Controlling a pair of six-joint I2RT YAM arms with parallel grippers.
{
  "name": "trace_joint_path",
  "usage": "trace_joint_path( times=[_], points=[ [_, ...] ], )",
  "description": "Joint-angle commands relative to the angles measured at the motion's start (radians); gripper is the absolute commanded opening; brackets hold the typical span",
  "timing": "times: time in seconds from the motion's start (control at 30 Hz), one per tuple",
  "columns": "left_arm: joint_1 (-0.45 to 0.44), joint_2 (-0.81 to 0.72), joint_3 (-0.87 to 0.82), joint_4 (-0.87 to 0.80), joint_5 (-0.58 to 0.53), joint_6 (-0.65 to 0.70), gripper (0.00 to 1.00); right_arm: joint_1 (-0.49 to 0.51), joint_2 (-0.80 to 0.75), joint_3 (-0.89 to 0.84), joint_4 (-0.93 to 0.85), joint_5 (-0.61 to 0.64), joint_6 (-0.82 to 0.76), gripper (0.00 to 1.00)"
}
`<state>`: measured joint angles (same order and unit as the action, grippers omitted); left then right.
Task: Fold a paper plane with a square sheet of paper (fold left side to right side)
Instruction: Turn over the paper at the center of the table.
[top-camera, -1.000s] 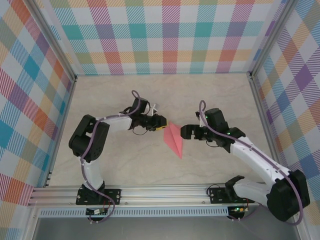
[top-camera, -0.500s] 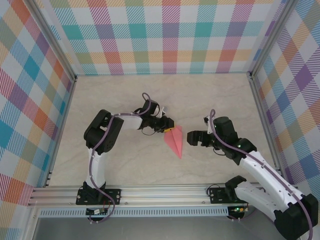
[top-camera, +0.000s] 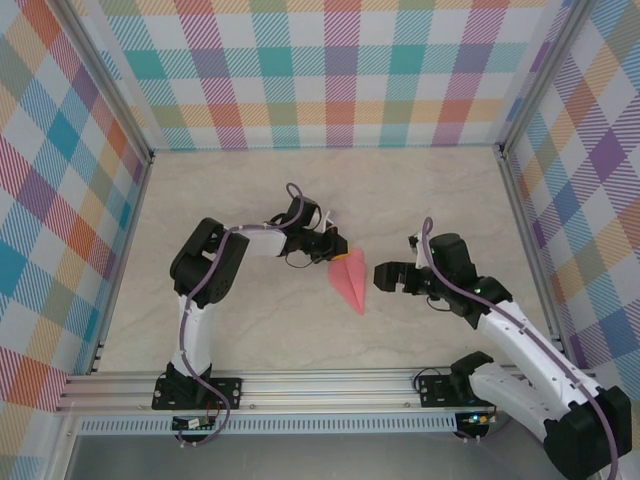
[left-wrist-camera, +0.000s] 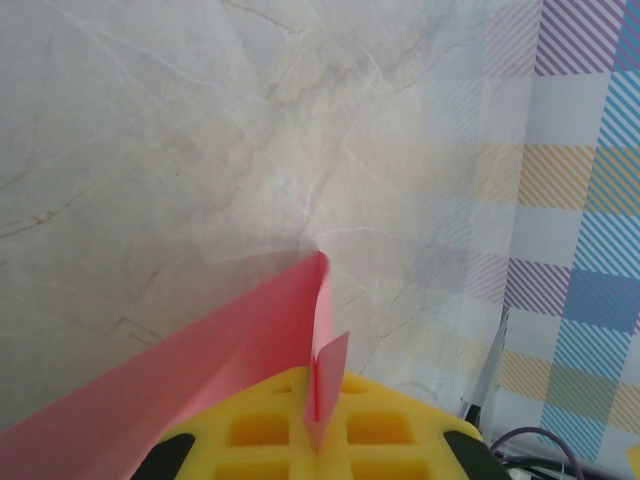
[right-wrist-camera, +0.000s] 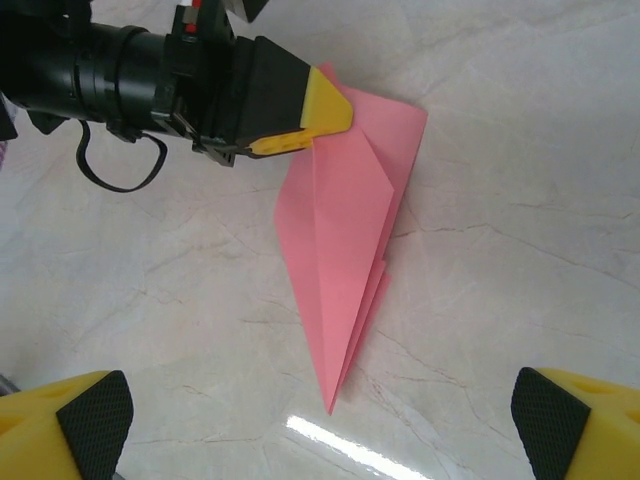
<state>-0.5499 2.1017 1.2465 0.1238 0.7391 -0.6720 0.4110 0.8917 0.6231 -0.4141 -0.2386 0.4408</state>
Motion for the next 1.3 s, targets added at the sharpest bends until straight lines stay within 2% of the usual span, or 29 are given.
trace_joint_path(
  times=[0.0,0.2,0.47,0.6,0.83,0.97,1.07,1.13,1.27],
  points=[
    [-0.008,-0.123,0.019,-0.048,-0.015,0.051,0.01,-0.091,0.036,-0.035,0.126,-0.244,0.048,1.00],
    [0.012,-0.302,0.013,-0.134,-0.049,0.088,0.00,-0.263,0.136,-0.073,0.364,-0.589,0.135,1.00],
    [0.058,-0.522,0.054,-0.202,-0.076,0.116,0.00,-0.269,0.236,-0.024,0.713,-0.795,0.310,1.00],
    [0.060,-0.568,0.101,-0.193,-0.066,0.096,0.00,-0.188,0.265,0.015,0.780,-0.800,0.324,1.00],
    [0.059,-0.601,0.119,-0.125,-0.025,0.028,0.00,-0.052,0.369,0.048,0.936,-0.734,0.420,1.00],
    [0.060,-0.608,0.105,-0.109,-0.008,0.008,0.00,-0.006,0.387,0.087,0.942,-0.708,0.421,1.00],
    [0.059,-0.613,0.088,-0.102,-0.003,-0.002,0.00,-0.006,0.369,0.103,0.944,-0.700,0.429,0.89],
    [0.060,-0.614,0.075,-0.095,-0.001,-0.010,0.00,-0.006,0.356,0.107,0.927,-0.690,0.425,0.77],
    [0.059,-0.612,0.058,-0.084,0.007,-0.024,0.00,-0.006,0.335,0.106,0.879,-0.670,0.399,0.59]
  ],
)
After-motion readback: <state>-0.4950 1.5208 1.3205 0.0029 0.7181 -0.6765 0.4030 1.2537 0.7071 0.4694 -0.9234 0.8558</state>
